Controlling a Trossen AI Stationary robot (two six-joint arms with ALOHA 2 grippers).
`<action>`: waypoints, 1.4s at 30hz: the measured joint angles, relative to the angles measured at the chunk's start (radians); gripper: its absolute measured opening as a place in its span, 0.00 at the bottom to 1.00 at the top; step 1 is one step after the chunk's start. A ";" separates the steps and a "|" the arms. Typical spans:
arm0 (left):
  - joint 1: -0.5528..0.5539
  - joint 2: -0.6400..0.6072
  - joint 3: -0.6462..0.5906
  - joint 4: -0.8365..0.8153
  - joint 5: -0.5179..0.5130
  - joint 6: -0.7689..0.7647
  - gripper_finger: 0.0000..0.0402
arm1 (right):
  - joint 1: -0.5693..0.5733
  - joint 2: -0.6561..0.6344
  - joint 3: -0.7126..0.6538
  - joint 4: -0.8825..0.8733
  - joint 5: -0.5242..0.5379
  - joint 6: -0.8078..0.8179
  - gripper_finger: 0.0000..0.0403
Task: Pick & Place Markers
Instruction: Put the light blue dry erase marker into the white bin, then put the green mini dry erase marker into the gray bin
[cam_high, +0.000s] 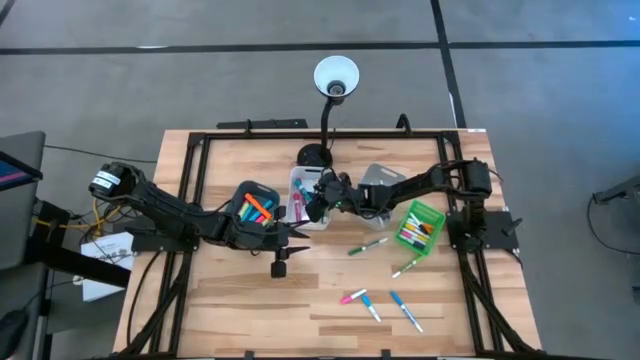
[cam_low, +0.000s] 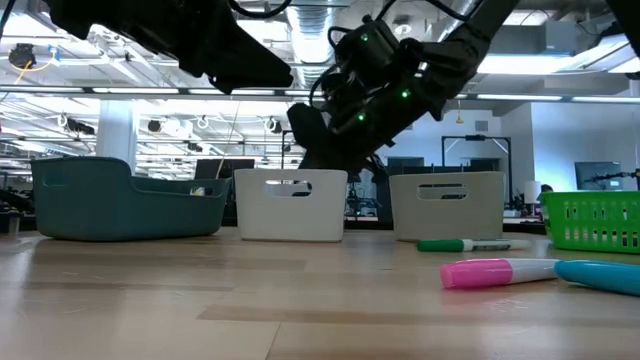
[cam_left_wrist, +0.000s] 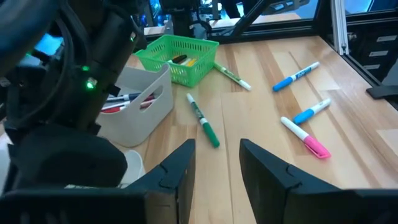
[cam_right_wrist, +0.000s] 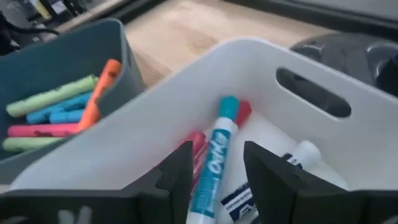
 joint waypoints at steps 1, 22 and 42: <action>0.000 0.000 0.000 0.000 0.000 0.000 0.30 | 0.000 -0.003 0.001 0.003 0.000 -0.013 0.34; -0.006 0.150 0.002 0.279 0.143 -0.109 0.30 | 0.291 -0.609 0.178 -0.758 -0.004 -0.084 0.31; 0.015 0.605 0.427 0.069 -0.013 -0.136 0.29 | 0.900 -0.648 0.175 -1.461 0.604 0.522 0.21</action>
